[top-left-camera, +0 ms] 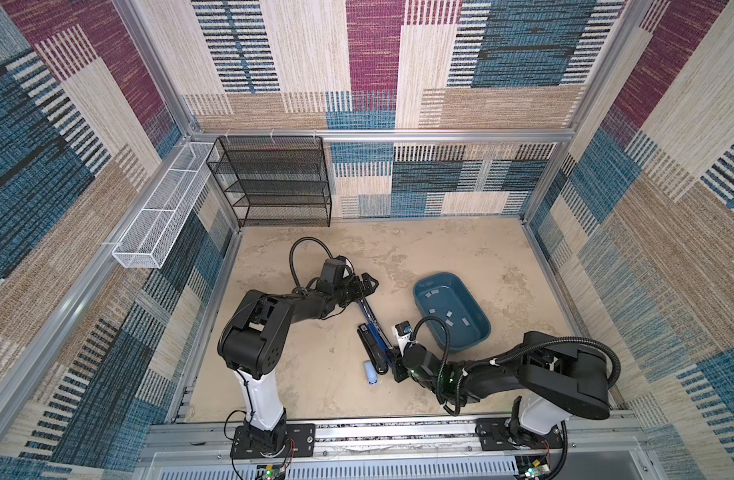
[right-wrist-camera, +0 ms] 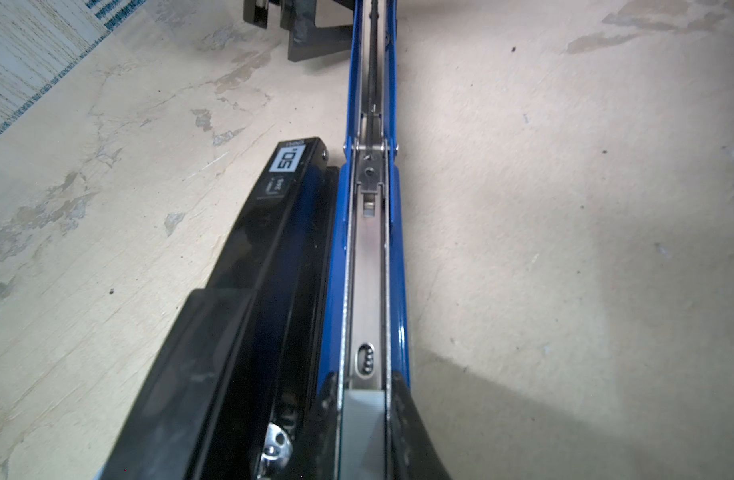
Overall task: Load the staples into the stapler
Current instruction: 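Grasp the raised blue lid's far end with the left gripper while the right holds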
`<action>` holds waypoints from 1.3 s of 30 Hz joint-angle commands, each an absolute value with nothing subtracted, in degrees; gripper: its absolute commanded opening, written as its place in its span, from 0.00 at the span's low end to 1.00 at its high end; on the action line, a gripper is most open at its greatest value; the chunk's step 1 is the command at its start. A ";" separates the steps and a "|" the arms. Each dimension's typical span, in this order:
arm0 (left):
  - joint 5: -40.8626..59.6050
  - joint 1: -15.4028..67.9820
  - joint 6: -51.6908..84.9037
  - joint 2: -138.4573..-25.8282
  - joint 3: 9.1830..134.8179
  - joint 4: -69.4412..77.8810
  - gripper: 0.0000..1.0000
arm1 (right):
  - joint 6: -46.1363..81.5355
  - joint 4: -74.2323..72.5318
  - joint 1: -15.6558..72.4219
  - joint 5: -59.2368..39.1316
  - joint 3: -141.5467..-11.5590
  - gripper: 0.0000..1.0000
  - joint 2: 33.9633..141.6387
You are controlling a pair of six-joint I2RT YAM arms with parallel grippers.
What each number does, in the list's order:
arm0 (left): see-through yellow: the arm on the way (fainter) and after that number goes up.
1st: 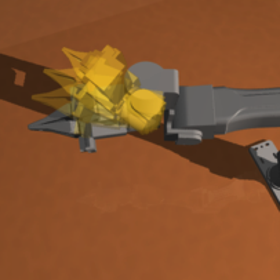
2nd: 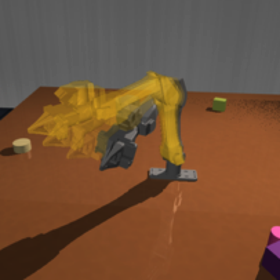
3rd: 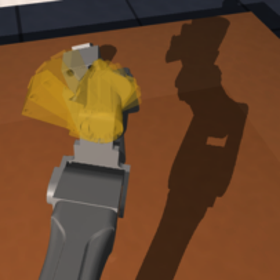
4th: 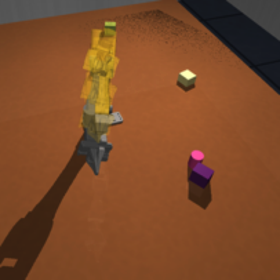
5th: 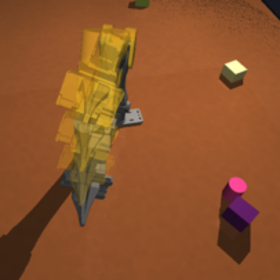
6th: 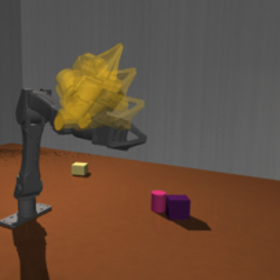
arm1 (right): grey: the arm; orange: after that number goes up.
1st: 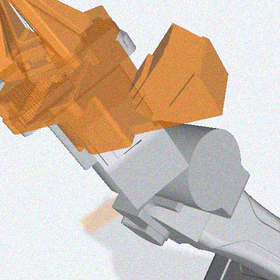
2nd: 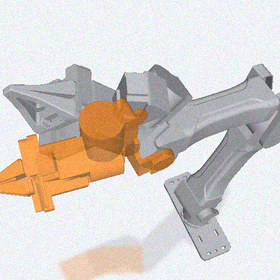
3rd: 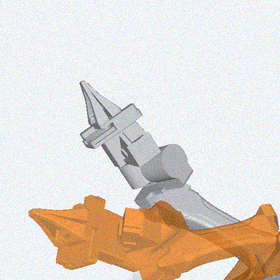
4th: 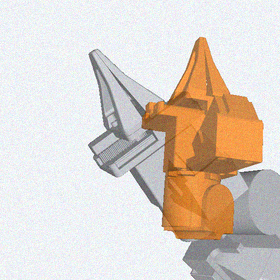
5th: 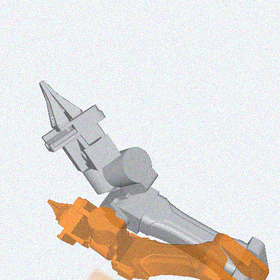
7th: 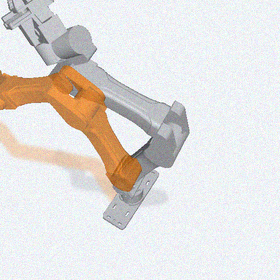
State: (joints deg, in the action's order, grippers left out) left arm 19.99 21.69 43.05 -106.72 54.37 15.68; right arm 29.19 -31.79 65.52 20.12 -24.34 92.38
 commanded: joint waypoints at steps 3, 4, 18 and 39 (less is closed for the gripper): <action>19.07 20.36 40.26 -106.78 57.02 7.51 0.83 | 26.00 -36.10 65.64 20.75 -22.55 0.08 92.55; 19.17 20.39 39.84 -106.52 57.36 7.68 0.80 | 25.85 -36.49 65.66 20.98 -22.09 0.08 92.47; 24.95 21.30 37.53 -100.24 52.66 18.29 0.64 | 24.54 -38.88 65.65 21.49 -21.25 0.10 92.43; 21.31 28.57 26.30 -92.03 42.79 30.04 0.47 | 23.91 -42.52 65.65 21.24 -18.87 0.10 92.28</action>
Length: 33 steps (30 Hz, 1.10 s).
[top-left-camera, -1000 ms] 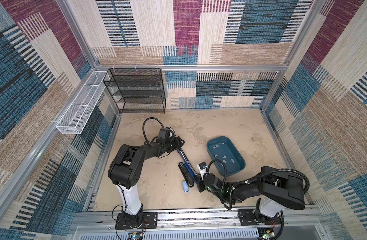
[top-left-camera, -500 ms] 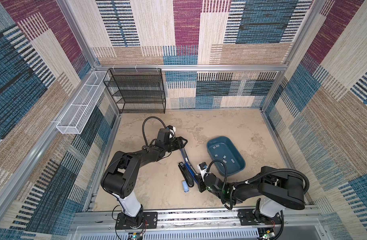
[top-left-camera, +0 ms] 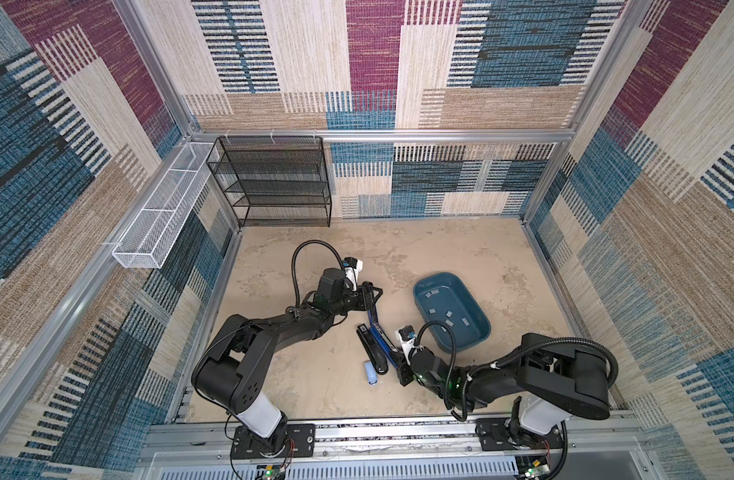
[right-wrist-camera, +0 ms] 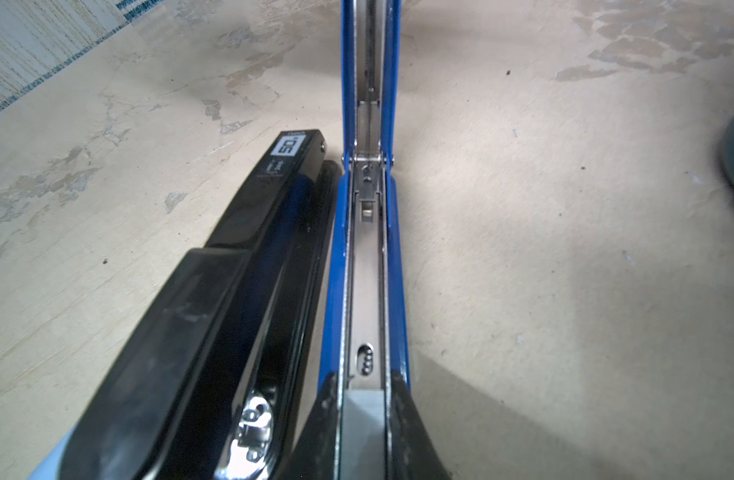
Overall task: Load the staples into the stapler
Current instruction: 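Grasp the raised blue lid's far end with the left gripper while the right holds, then swing the blue lid down with the left gripper while the right steadies it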
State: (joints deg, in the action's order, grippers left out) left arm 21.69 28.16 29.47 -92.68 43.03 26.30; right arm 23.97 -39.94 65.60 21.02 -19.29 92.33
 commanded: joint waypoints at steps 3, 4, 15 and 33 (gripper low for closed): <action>22.86 29.11 25.19 -91.85 42.22 31.57 0.46 | 23.73 -42.69 65.66 21.42 -18.75 0.10 92.72; 23.26 29.55 24.77 -91.77 41.86 32.26 0.46 | 23.65 -42.84 65.65 21.45 -18.73 0.10 92.88; 19.67 35.97 15.57 -86.52 35.24 38.65 0.46 | 19.19 -54.21 66.44 22.90 -13.11 0.15 93.81; 15.00 43.44 6.97 -84.80 30.93 40.97 0.48 | 17.58 -63.24 68.25 25.83 -9.02 0.23 94.75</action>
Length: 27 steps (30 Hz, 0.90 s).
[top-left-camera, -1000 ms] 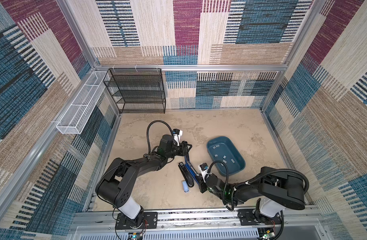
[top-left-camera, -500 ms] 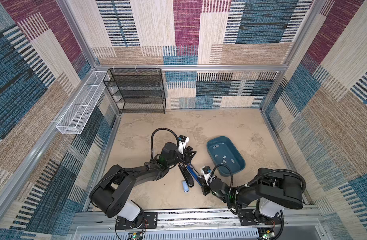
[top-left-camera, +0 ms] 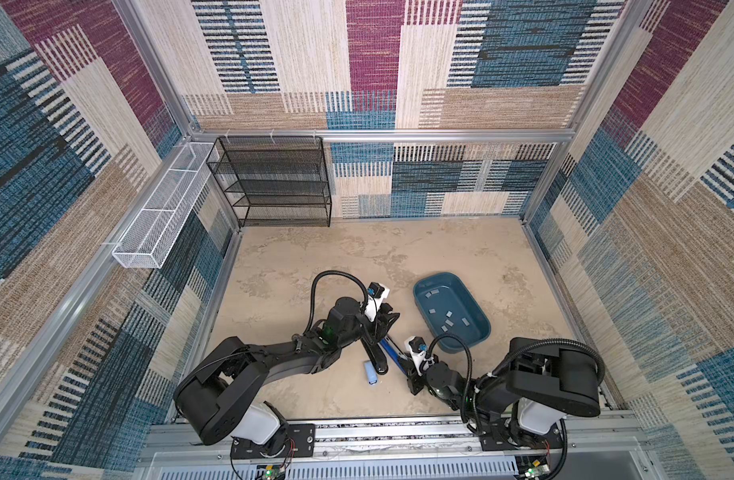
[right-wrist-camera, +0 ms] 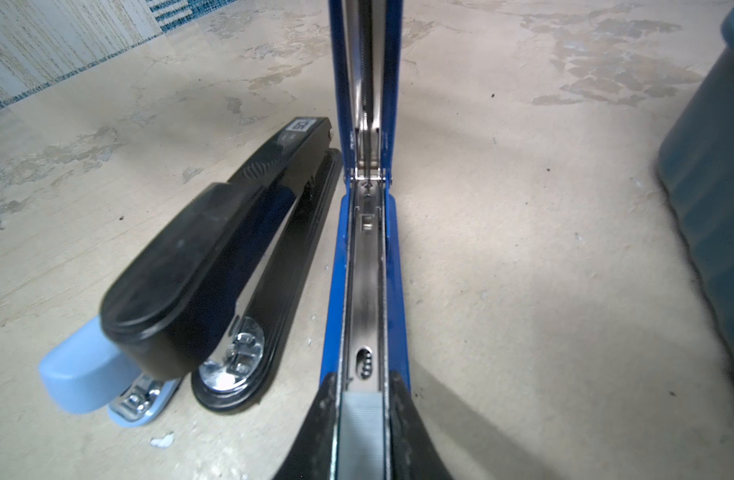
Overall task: Load the staples into the stapler
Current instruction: 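Swing the blue lid down with the left gripper while the right steadies it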
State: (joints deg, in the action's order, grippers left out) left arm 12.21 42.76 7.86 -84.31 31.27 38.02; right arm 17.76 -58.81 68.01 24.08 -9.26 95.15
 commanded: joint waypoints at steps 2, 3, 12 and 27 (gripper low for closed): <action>15.35 43.92 6.69 -85.16 30.63 41.76 0.49 | 17.53 -64.01 68.55 26.10 -8.53 0.23 94.41; 15.46 44.11 6.52 -85.32 30.44 42.09 0.49 | 17.50 -64.44 68.57 26.15 -8.32 0.23 94.33; 14.86 45.30 5.32 -85.32 28.52 44.47 0.51 | 17.05 -66.51 69.26 27.14 -7.41 0.23 94.63; 14.56 45.88 4.75 -86.06 28.63 44.47 0.51 | 18.37 -66.28 72.38 30.23 -4.76 0.38 92.84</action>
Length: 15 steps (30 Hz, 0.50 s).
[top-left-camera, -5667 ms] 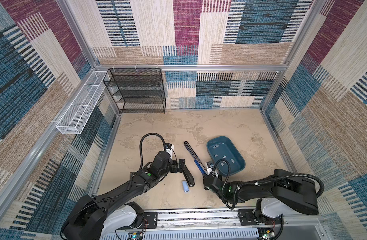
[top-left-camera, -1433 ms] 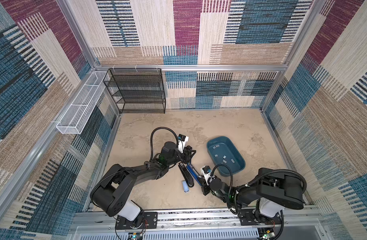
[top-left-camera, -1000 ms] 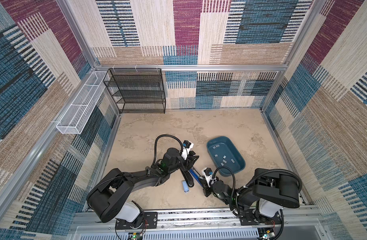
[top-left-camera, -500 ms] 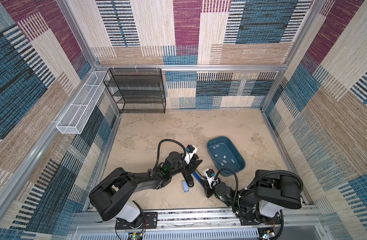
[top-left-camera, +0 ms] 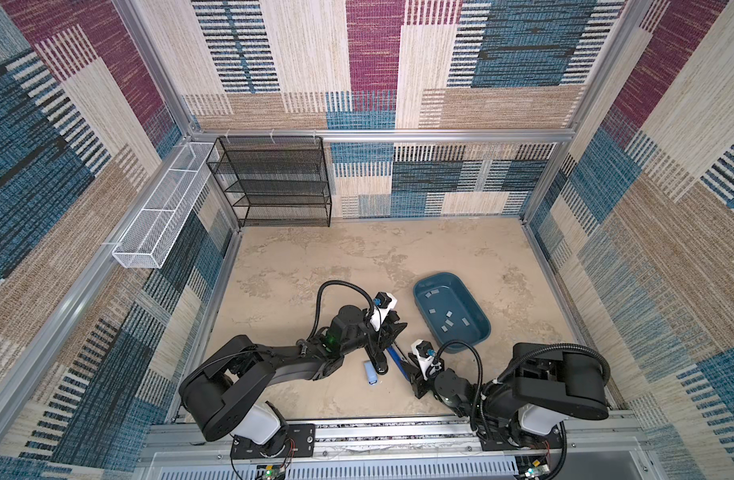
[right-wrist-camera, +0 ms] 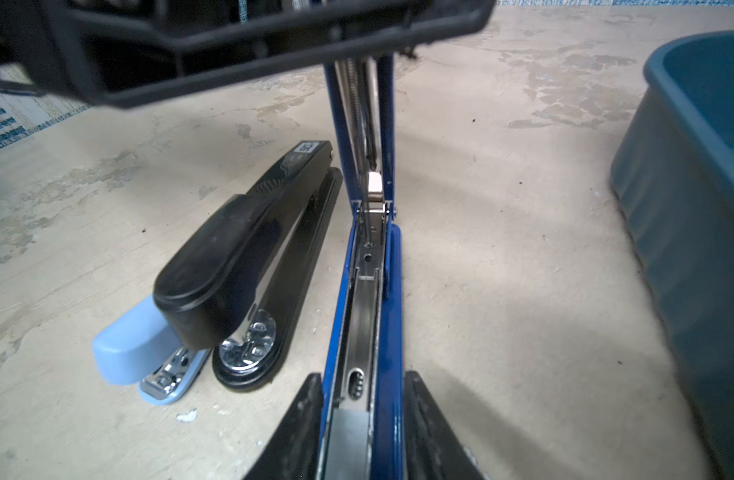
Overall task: Load the staples into the stapler
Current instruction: 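Swing the blue lid down with the left gripper while the right steadies it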
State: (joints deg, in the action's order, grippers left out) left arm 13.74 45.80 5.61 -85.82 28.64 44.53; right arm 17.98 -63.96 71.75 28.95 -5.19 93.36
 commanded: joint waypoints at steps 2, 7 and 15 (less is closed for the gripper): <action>14.50 45.96 4.75 -86.13 28.65 44.60 0.51 | 18.68 -65.88 73.02 30.73 -4.57 0.39 92.64; 14.26 46.05 4.83 -86.31 28.69 44.74 0.51 | 19.78 -65.73 74.07 31.55 -3.51 0.38 92.40; 14.10 46.14 4.83 -86.48 28.57 45.09 0.51 | 20.74 -64.69 75.39 32.25 -2.89 0.33 91.31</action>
State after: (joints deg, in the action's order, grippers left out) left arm 13.74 46.04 5.41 -86.24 28.67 45.04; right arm 19.55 -63.92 75.07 31.07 -2.98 91.64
